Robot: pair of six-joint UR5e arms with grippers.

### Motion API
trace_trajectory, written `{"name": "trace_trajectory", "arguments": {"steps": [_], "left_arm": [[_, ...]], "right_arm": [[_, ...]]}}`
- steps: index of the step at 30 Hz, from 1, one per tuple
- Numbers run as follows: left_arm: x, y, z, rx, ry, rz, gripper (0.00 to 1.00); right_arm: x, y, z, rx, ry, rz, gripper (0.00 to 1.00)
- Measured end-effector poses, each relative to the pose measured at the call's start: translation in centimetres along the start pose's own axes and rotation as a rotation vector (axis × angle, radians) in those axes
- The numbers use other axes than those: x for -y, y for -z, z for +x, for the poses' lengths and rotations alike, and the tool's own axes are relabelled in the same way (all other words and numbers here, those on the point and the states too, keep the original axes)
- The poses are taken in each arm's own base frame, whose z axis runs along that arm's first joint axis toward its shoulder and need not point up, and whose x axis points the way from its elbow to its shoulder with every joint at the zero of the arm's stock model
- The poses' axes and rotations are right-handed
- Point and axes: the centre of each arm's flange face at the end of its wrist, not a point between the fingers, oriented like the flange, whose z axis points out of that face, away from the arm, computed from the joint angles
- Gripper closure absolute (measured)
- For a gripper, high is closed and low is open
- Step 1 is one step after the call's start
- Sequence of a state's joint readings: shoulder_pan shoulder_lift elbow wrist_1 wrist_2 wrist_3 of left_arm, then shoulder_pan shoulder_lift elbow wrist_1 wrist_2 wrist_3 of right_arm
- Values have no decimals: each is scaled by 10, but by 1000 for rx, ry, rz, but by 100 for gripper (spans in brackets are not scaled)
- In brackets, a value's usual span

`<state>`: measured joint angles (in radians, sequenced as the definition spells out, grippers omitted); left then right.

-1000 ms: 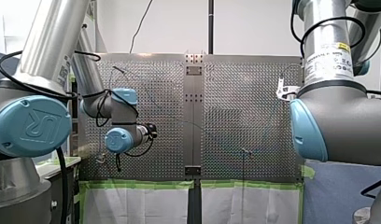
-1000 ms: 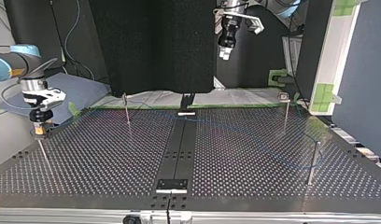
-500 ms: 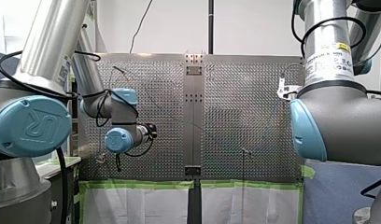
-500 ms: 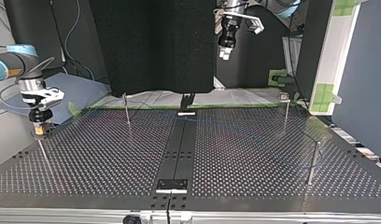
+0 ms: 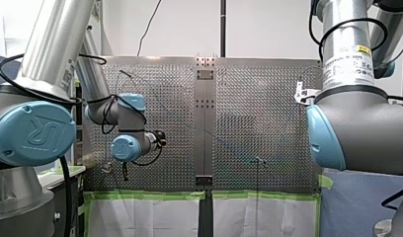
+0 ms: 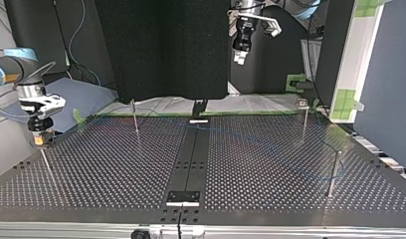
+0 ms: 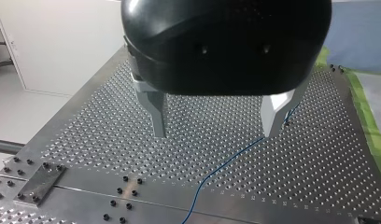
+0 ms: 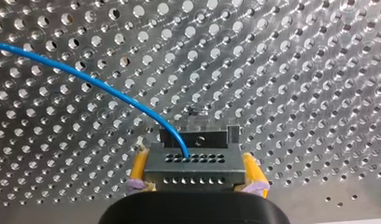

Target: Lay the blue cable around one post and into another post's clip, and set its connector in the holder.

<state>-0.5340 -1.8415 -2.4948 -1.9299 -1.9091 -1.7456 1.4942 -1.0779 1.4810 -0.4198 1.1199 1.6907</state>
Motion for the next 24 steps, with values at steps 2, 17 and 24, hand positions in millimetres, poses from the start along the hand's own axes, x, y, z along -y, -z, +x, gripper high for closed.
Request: {"name": "trace_trajectory", "arguments": {"steps": [2, 17, 24], "left_arm": [[0, 0, 0, -1, 0, 0, 0], [-1, 0, 0, -4, -1, -4, 0], [-1, -1, 0, -4, -1, -5, 0]], "right_arm": [[-1, 0, 0, -1, -1, 0, 100], [-2, -4, -2, -5, -3, 2, 100], [2, -6, -1, -6, -3, 9, 100]]}}
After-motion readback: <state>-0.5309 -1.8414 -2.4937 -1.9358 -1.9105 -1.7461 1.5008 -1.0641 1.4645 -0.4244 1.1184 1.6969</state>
